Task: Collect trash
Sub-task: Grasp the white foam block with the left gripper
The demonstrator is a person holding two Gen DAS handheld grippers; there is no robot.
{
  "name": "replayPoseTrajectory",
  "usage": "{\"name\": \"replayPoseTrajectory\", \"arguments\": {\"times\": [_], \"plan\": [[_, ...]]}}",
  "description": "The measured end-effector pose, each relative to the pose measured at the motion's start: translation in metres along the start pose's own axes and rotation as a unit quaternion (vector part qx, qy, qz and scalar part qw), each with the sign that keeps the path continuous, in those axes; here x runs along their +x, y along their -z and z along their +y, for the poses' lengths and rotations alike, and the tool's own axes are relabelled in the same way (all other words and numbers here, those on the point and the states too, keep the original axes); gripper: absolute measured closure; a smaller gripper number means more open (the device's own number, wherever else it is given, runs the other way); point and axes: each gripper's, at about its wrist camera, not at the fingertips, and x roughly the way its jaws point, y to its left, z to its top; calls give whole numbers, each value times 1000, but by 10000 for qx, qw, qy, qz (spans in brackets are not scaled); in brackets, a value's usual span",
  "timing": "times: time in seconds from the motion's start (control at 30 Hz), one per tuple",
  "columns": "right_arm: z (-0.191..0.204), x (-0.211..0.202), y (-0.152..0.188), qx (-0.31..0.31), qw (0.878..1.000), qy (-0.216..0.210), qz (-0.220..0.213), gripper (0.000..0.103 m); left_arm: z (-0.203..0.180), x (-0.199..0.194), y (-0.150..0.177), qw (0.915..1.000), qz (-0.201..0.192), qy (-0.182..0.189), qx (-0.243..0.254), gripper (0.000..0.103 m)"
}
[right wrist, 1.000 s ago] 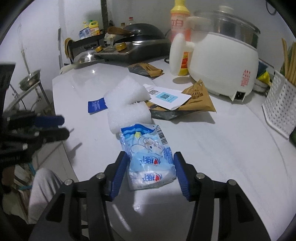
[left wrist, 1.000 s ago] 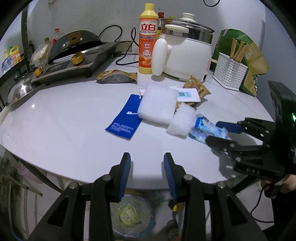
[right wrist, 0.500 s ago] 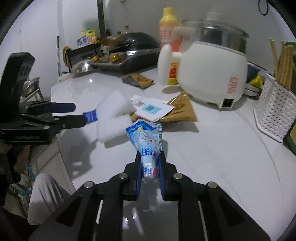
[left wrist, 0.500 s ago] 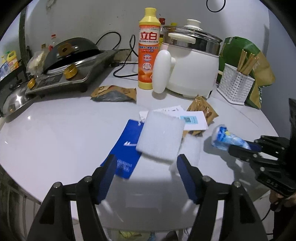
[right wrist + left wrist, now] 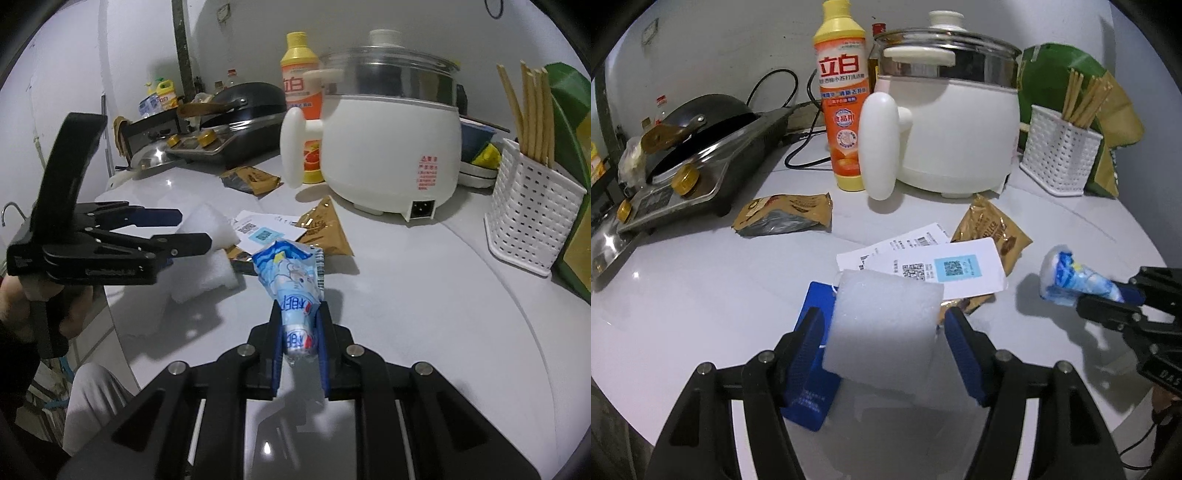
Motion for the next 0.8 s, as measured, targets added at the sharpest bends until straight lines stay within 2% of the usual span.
{"name": "replayPoseTrajectory", "arguments": {"times": [0.23,0.27,0.43,0.8], "plan": [[-2,-3,2,74,10000,-11,-21,89,-4,-1,0,9999,-53,-67,102,36],[-2,-3,2,68,10000,-12,-23,89,-4,-2,1,9999,-60,-51,116,43],[3,-7,1,51,10000,-9,-66,89,-4,-6,1,9998,-93,-102,141,45],[20,-21,0,-75,9998,-23,-179,89,0,-46,2,9989,-438,-151,102,45]]}}
